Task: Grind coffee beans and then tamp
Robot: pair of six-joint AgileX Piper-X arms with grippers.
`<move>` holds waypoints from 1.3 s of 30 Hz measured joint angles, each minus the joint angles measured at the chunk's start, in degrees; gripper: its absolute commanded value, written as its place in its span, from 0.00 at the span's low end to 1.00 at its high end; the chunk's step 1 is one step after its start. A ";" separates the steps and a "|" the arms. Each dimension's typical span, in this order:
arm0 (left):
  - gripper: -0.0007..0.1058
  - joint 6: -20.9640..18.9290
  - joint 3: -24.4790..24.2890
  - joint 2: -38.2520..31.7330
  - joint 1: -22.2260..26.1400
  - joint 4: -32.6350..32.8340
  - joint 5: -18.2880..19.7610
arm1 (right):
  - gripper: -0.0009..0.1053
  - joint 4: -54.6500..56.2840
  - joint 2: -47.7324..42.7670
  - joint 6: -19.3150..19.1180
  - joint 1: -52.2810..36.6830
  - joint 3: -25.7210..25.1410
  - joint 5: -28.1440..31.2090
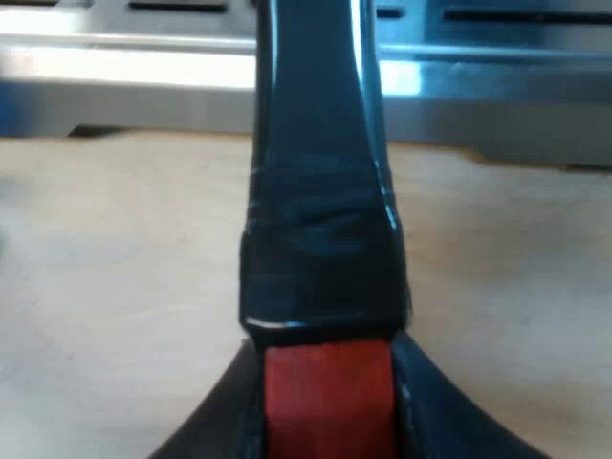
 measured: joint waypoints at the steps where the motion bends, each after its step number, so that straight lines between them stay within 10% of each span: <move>1: 0.83 0.00 0.00 0.00 0.00 0.00 0.00 | 0.01 0.00 0.00 0.00 0.24 0.00 -0.24; 26: 0.83 -0.11 0.00 -0.31 0.00 6.60 0.00 | 0.01 10.71 -4.98 3.09 10.91 0.00 5.91; 39: 0.83 -0.11 0.00 -13.64 0.00 8.08 0.03 | 0.01 10.91 -5.26 1.44 14.23 0.00 5.05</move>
